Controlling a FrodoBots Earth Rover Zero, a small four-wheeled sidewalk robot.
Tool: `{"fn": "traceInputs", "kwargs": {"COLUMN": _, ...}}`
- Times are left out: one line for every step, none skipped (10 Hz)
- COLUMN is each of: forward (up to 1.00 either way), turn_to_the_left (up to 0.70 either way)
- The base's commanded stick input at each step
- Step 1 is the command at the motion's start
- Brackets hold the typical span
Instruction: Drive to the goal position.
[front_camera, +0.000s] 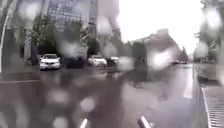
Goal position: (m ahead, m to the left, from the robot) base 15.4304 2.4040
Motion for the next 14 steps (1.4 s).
{"fn": "traceInputs", "kwargs": {"forward": 0.45, "turn_to_the_left": 0.00}}
{"fn": "traceInputs", "kwargs": {"forward": 0.45, "turn_to_the_left": 0.00}}
{"fn": "traceInputs", "kwargs": {"forward": 0.45, "turn_to_the_left": 0.00}}
{"fn": "traceInputs", "kwargs": {"forward": 0.45, "turn_to_the_left": 0.00}}
{"fn": "traceInputs", "kwargs": {"forward": 0.45, "turn_to_the_left": 0.00}}
{"fn": "traceInputs", "kwargs": {"forward": 0.45, "turn_to_the_left": 0.00}}
{"fn": "traceInputs", "kwargs": {"forward": 0.70, "turn_to_the_left": 0.00}}
{"fn": "traceInputs", "kwargs": {"forward": 0.70, "turn_to_the_left": 0.00}}
{"fn": "traceInputs", "kwargs": {"forward": 0.70, "turn_to_the_left": 0.00}}
{"fn": "traceInputs", "kwargs": {"forward": 0.70, "turn_to_the_left": 0.00}}
{"fn": "traceInputs", "kwargs": {"forward": 0.70, "turn_to_the_left": 0.00}}
{"fn": "traceInputs", "kwargs": {"forward": 0.70, "turn_to_the_left": 0.00}}
{"fn": "traceInputs", "kwargs": {"forward": 0.70, "turn_to_the_left": 0.00}}
{"fn": "traceInputs", "kwargs": {"forward": 0.70, "turn_to_the_left": 0.00}}
